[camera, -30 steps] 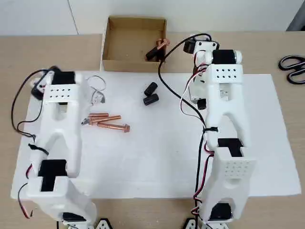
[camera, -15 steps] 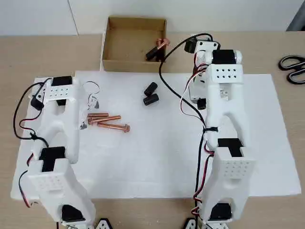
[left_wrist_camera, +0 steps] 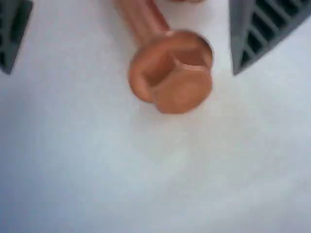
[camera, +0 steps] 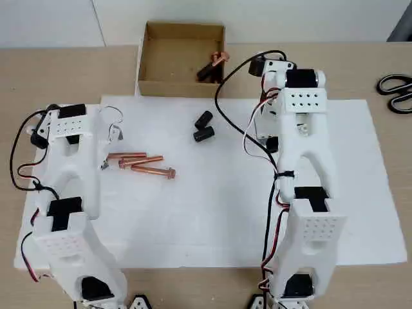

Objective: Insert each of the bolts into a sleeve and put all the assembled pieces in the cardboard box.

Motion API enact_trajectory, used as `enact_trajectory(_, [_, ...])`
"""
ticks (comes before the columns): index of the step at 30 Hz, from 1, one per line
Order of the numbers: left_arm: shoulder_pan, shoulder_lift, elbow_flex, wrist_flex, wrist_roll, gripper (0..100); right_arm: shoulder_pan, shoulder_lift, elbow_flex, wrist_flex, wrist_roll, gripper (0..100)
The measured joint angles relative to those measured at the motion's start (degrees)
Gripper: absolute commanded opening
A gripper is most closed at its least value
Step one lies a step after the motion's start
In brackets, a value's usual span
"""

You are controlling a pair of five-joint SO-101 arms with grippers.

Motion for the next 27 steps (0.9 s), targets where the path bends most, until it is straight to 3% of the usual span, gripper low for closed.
enact_trajectory(11, [0.2, 0.0, 0.4, -1.8, 0.0, 11, 0.0, 0.0, 0.0, 0.0, 0.0, 0.3])
enact_trajectory(16, [0.2, 0.0, 3.1, -5.6, 0.3, 10, 0.0, 0.0, 0.0, 0.0, 0.0, 0.3])
enact_trajectory(27, [0.2, -0.1, 3.1, -5.9, 0.3, 10, 0.0, 0.0, 0.0, 0.0, 0.0, 0.3])
